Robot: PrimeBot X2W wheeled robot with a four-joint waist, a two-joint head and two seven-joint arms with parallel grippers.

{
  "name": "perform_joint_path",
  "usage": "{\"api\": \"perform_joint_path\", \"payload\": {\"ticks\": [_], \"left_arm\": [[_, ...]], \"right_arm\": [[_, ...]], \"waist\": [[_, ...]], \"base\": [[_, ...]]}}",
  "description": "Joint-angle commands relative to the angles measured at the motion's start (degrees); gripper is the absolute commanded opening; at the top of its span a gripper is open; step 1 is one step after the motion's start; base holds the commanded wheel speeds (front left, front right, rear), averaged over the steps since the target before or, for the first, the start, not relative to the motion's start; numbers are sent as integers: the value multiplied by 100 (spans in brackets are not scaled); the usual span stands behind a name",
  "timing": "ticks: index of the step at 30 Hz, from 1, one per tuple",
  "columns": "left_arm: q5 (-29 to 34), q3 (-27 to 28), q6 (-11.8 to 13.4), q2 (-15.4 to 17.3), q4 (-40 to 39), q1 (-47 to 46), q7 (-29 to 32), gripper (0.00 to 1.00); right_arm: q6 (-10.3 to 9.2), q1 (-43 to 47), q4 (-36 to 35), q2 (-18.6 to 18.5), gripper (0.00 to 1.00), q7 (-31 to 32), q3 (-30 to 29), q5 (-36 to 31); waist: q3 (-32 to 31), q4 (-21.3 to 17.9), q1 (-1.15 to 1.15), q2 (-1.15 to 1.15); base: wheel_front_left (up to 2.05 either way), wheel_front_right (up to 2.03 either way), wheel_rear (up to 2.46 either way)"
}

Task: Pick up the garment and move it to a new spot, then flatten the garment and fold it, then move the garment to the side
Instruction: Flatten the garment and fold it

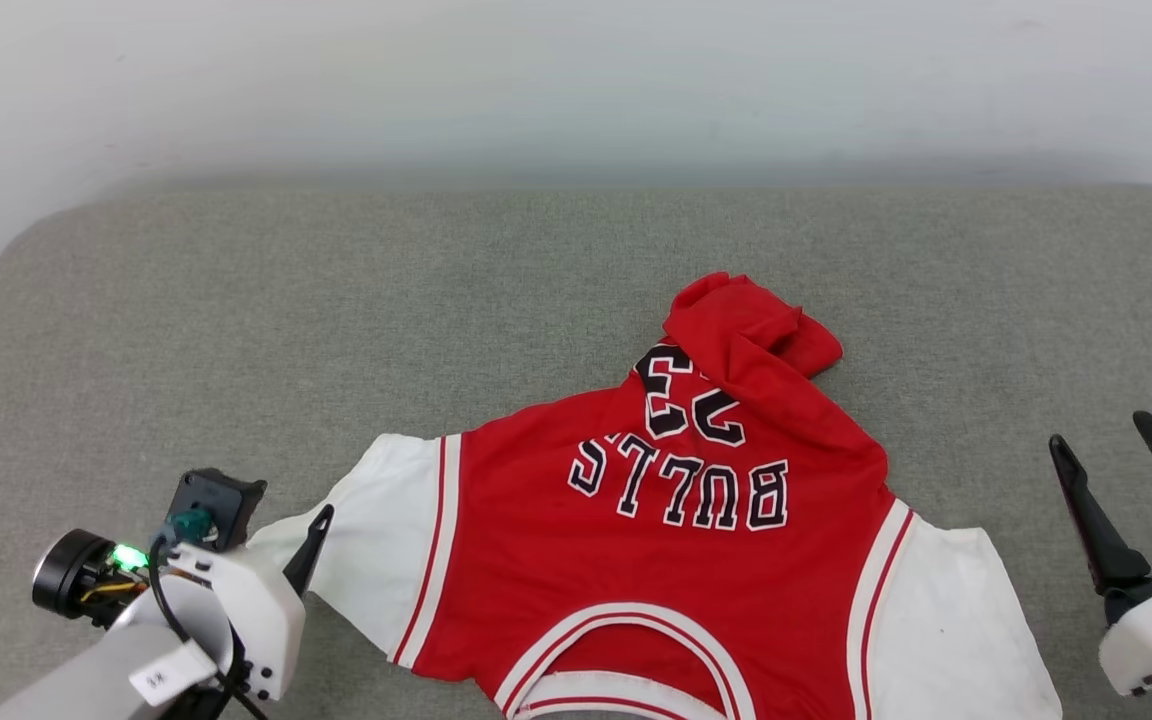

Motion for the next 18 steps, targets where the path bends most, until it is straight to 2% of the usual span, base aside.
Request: {"api": "perform_joint_path", "payload": {"ticks": [1,5,9,14,18], "left_arm": [[93,29,127,3,-79,107,-161,100],[241,176,616,1,-505,421,-658,100],[450,523,1072,23,-945,693,-847,100],[1172,1248,1625,-112,-1651,1101,-878,100],[1767,1856,1812,-259,-2070,1461,-874,100]], "right_arm": [[-7,63,-114,-159,100,209,63,95],[-7,239,-553,-796,100,1236,393,594],[-8,373,-826,-1355,100,2304,709,1175],[-7,561,-926,-1663,100,3455,791,1702],[-7,713,-867,-1716,100,4036,842,1865]], "waist": [[-47,5,0,0],[-96,17,0,0],[-82,51,0,0],[-20,151,0,0],[77,269,0,0]], "base": [[0,0,0],[0,0,0],[0,0,0],[0,0,0],[0,0,0]]}}
